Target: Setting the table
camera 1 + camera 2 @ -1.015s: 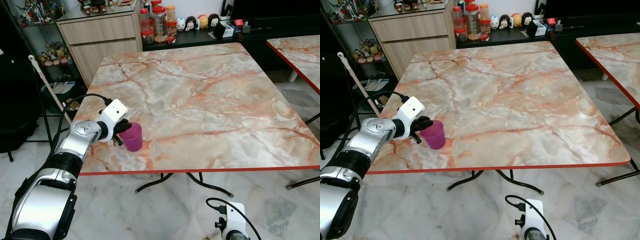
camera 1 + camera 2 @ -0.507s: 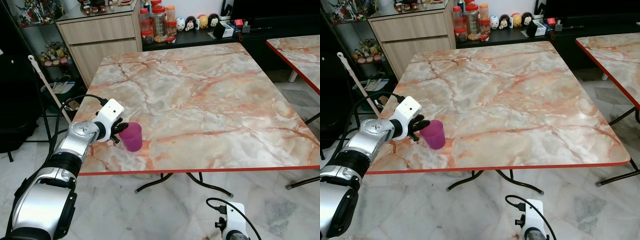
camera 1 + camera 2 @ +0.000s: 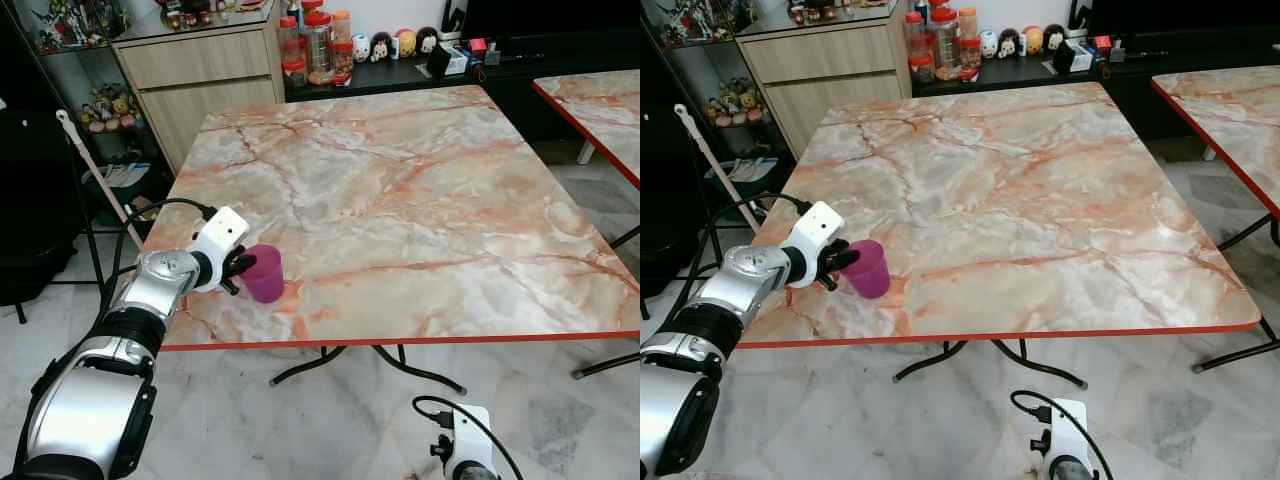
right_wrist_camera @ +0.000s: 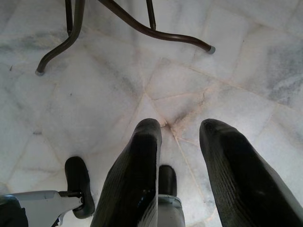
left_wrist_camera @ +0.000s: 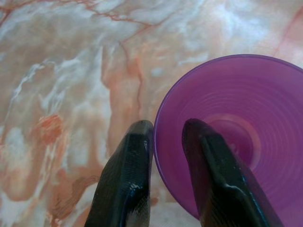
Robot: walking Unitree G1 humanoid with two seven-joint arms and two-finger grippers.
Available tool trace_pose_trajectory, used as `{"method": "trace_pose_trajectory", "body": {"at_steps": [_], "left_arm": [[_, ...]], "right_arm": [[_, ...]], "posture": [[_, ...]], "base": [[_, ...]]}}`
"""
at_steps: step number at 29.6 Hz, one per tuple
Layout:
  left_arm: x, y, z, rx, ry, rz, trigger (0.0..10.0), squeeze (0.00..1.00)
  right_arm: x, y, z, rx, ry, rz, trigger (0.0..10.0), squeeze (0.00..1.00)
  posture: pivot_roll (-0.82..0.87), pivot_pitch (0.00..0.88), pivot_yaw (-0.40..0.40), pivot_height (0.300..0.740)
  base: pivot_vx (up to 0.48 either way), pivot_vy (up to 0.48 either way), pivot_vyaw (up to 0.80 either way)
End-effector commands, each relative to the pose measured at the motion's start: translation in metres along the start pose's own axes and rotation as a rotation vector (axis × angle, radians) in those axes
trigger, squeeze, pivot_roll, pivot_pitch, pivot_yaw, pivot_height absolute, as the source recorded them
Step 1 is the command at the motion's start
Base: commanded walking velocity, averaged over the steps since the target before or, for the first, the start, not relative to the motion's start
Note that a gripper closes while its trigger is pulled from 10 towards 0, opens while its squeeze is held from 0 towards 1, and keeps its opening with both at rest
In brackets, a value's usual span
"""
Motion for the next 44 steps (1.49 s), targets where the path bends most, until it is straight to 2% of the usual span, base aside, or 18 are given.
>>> {"method": "trace_pose_trajectory", "body": {"at_steps": [1, 3, 4, 6, 7, 15, 44], "left_arm": [[-0.001, -0.003, 0.001, -0.024, -0.007, -0.008, 10.0, 0.0], [-0.001, -0.002, 0.0, -0.02, -0.005, -0.003, 10.0, 0.0], [-0.002, -0.001, 0.0, -0.017, -0.001, -0.002, 9.5, 0.0], [-0.002, 0.0, 0.0, -0.015, 0.002, -0.002, 9.5, 0.0], [-0.004, 0.001, 0.001, -0.012, 0.01, -0.002, 10.0, 0.0], [-0.011, 0.008, 0.003, 0.012, 0.026, -0.01, 10.0, 0.0], [-0.01, 0.014, 0.003, 0.04, 0.019, 0.001, 10.0, 0.0]], "right_arm": [[-0.001, -0.004, 0.001, -0.008, -0.002, -0.016, 10.0, 0.0], [-0.001, -0.004, 0.001, -0.008, -0.003, -0.017, 10.0, 0.0], [-0.001, -0.004, 0.001, -0.009, -0.003, -0.017, 10.0, 0.0], [-0.001, -0.004, 0.001, -0.009, -0.003, -0.017, 10.0, 0.0], [-0.001, -0.004, 0.001, -0.009, -0.004, -0.017, 10.0, 0.0], [0.0, -0.004, 0.001, -0.008, -0.005, -0.016, 10.0, 0.0], [-0.001, -0.005, 0.001, -0.01, -0.003, -0.017, 10.0, 0.0]], "posture": [[-0.01, 0.0, 0.112, 0.74], [-0.01, 0.0, 0.112, 0.74], [-0.01, 0.0, 0.112, 0.74], [-0.01, 0.0, 0.112, 0.74], [-0.01, 0.0, 0.112, 0.74], [-0.01, 0.0, 0.11, 0.74], [-0.01, 0.0, 0.109, 0.74]], "base": [[0.0, 0.0, 0.0], [0.0, 0.0, 0.0], [0.0, 0.0, 0.0], [0.0, 0.0, 0.0], [0.0, 0.0, 0.0], [0.0, 0.0, 0.0], [0.0, 0.0, 0.0]]}}
Point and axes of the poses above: a point about 5 cm out from each wrist's last joint towards the gripper, its own z axis pointing back from the gripper into the wrist, its own y axis along the axis of the wrist's last joint, x = y × z, the point moved 3 cm from there along -z, pointing out of the wrist towards the gripper, and after that the axes turned 5 degrees about -z, right-handed, at the moved point
